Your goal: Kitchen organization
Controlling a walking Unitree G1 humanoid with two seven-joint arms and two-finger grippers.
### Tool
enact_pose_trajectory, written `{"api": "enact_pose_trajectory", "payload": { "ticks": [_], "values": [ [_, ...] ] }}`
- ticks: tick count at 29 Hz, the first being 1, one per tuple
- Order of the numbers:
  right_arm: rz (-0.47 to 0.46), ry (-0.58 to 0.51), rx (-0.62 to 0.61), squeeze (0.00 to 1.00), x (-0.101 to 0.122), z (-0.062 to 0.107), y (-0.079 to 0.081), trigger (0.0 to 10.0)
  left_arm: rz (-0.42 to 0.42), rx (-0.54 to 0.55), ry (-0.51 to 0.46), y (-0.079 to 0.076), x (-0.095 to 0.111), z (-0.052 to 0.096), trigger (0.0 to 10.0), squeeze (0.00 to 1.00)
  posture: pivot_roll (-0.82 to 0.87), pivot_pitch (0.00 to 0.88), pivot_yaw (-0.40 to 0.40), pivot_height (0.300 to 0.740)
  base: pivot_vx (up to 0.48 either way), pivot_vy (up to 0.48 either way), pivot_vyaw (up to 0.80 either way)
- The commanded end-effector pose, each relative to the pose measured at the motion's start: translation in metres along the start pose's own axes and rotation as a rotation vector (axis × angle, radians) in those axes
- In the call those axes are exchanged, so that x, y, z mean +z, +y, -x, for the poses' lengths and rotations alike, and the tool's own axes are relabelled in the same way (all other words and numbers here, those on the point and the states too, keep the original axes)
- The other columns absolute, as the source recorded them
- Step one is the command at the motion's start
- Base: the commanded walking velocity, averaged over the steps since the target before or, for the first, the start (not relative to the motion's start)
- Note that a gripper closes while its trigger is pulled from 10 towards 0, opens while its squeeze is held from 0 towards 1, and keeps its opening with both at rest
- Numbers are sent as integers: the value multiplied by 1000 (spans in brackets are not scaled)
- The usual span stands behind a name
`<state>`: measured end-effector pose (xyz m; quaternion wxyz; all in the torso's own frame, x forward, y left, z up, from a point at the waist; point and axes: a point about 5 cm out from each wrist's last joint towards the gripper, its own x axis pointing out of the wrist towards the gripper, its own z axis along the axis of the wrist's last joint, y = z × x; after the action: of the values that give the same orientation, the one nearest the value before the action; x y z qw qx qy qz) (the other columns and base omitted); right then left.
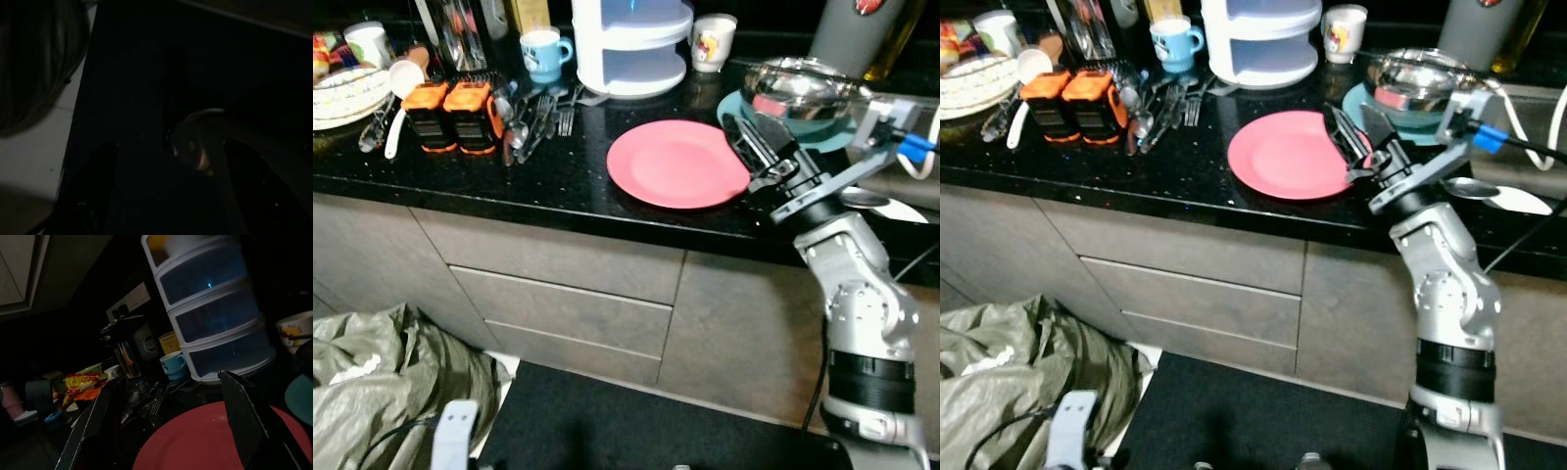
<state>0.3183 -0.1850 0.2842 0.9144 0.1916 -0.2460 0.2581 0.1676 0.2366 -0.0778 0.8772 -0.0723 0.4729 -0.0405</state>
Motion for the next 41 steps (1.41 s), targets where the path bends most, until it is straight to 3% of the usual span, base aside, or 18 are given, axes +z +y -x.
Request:
{"api": "enact_pose_trajectory", "payload": {
  "ticks": [1,3,5,11,12,14,23,30,32,35,41],
  "values": [
    [9,-15,24,0,2,-5,7,10000,13,5,-5,-2,-1,-1,10000,0,-33,138,26,740,0,0,0],
    [14,-26,18,0,3,-7,7,10000,-6,8,8,-9,-1,-4,10000,0,-32,139,25,740,0,0,0],
    [51,-13,-11,0,2,-8,3,10000,-74,13,38,-14,-4,-6,10000,0,-26,136,25,740,0,0,0],
    [102,7,-200,0,3,-9,-20,10000,-63,14,32,-20,-3,-9,10000,0,-21,135,26,740,0,0,-267],
    [102,19,-269,0,7,-5,-33,10000,-63,14,32,-21,-3,-9,10000,0,-20,127,28,740,0,0,-800],
    [119,28,-306,0,11,-2,-40,10000,-68,14,32,-22,-2,-10,10000,0,-20,127,28,740,0,0,-800],
    [206,45,-437,0,24,9,-62,10000,-99,14,47,-27,-3,-12,10000,0,-25,110,30,740,0,0,-800],
    [227,103,-507,0,11,15,-68,10000,-109,17,59,-29,-5,-12,10000,0,-29,96,32,740,0,0,-457],
    [220,112,-512,0,7,15,-67,10000,-110,17,60,-29,-5,-12,10000,0,-30,97,31,740,0,0,0],
    [118,168,-548,0,-19,13,-60,10000,-121,14,67,-27,-8,-11,10000,0,-29,97,27,740,0,0,0],
    [15,175,-590,0,-36,8,-55,10000,-126,10,70,-27,-9,-11,10000,0,-20,103,21,740,0,0,0]
  ]
}}
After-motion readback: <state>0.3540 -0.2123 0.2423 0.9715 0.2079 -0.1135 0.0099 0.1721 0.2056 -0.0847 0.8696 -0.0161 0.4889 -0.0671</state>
